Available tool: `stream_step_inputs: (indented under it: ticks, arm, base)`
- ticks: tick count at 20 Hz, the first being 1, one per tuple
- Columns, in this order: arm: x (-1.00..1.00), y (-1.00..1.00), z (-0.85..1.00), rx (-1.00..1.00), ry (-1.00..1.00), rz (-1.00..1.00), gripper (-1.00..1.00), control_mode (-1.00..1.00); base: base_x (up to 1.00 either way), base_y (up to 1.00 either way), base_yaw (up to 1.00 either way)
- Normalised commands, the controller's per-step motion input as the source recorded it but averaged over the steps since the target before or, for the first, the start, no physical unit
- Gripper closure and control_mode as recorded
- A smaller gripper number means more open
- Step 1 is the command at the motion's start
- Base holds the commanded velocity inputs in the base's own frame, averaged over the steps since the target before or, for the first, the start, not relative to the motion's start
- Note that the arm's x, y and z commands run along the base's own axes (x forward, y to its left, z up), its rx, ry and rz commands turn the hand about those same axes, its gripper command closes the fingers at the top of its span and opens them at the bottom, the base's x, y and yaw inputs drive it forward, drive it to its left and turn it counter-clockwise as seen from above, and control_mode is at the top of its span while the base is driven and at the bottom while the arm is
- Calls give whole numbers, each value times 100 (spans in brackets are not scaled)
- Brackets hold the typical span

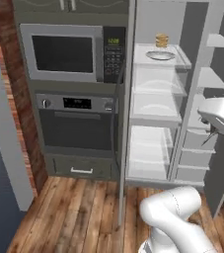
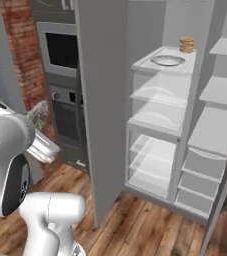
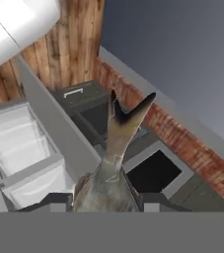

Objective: Retrieve the fish from the fridge and place it on the saucepan with marinade on the stove.

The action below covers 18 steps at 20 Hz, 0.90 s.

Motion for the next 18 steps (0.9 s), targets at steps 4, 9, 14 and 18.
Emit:
stream_step_inputs:
  ticks: [4,9,14,18]
  arm:
    - [0,0,0,0,0,0,100,100]
    - [0,0,0,0,0,0,100,100]
    - [0,0,0,0,0,0,100,100]
    - [0,0,0,0,0,0,100,100]
  base:
    - [-100,-7,53]
    - [-100,-31,47]
    - [-100,-29,43]
    - [-100,-16,43]
